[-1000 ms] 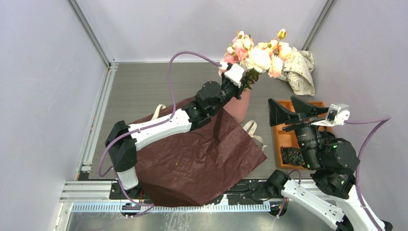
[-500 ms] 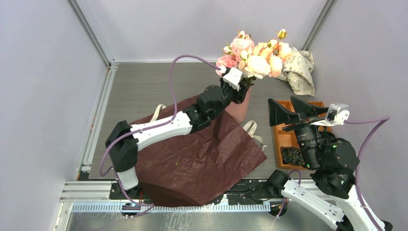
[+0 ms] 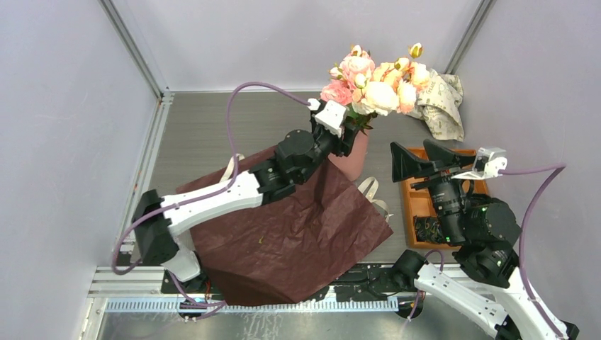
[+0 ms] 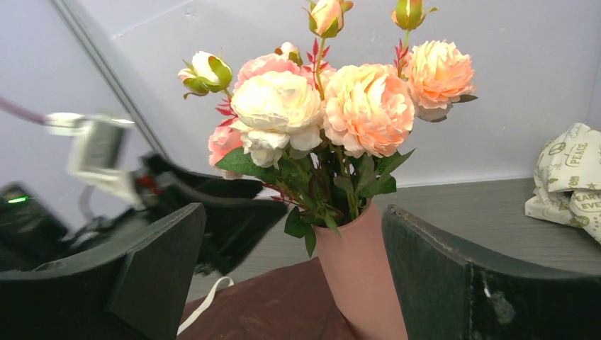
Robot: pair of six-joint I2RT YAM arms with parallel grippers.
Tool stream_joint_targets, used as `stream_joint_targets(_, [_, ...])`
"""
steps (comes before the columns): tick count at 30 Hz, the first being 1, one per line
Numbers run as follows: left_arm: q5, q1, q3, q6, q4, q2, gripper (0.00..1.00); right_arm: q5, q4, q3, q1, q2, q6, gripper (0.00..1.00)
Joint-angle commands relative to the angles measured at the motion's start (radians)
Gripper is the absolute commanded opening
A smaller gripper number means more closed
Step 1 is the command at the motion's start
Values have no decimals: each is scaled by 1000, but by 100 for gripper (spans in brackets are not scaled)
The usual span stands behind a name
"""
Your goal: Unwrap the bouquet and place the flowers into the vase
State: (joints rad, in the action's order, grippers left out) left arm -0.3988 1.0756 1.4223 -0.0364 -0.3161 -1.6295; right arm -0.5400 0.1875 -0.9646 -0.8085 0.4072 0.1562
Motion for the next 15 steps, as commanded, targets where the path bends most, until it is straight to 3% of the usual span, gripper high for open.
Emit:
stream_joint_targets(1, [-112,98,-37,129,-17,200,58,-81,-9,-37,-1,56,27,99])
stream_joint_targets(5, [-257,198,-63,206,14,332,59,-205,3,-68,-2,107,45,99])
stream_joint_targets(10, [-587,239,37,314,124,418,58,-423,104,-201,-2,227,57,100])
stream_joint_targets(15, [-858,216,197,732,-96,363,61,-538,90,-325,-1,326,3,99])
